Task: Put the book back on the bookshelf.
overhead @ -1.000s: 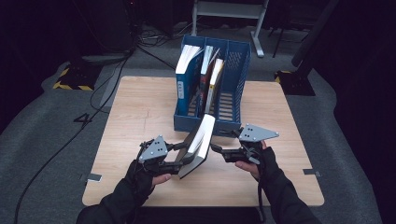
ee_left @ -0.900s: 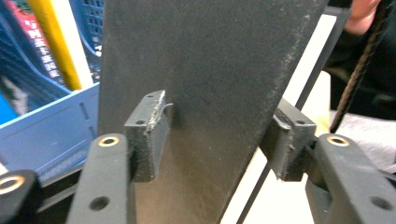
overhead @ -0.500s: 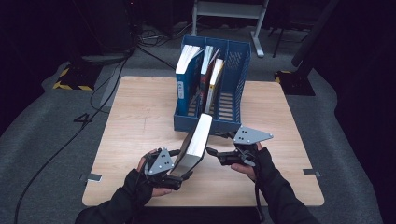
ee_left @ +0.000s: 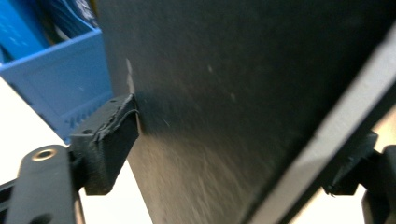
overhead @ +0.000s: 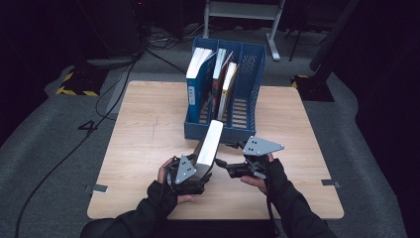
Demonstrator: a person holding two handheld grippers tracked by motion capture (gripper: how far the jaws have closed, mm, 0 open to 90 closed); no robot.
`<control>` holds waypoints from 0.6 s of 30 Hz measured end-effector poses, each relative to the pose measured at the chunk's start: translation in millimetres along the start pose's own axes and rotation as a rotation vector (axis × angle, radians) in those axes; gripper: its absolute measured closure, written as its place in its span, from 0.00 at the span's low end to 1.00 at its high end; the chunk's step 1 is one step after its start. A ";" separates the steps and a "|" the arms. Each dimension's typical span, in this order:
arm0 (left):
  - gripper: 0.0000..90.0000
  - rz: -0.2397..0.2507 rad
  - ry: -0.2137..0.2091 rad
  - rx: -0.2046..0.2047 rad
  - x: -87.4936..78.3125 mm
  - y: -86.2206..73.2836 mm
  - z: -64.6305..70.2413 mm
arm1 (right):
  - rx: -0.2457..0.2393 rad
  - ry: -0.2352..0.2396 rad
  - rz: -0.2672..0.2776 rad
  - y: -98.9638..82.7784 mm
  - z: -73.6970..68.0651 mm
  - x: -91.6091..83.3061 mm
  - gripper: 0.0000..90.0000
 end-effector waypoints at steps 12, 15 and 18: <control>0.29 0.020 -0.015 -0.013 -3.4 4.3 -1.7 | -0.010 -0.048 -0.004 -4.2 9.7 3.3 0.30; 0.33 0.021 -0.020 -0.007 -7.1 4.9 -4.4 | -0.008 -0.061 -0.005 -5.0 13.2 2.8 0.31; 0.38 0.026 -0.021 -0.005 -10.7 6.2 -8.3 | -0.002 -0.062 -0.007 -6.9 16.8 1.6 0.31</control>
Point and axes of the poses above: each handheld gripper's, and its own axes: x roughly forward along the jaws, y roughly out of its top, z roughly to its right, the point moved 10 cm from there along x, roughly forward along the jaws
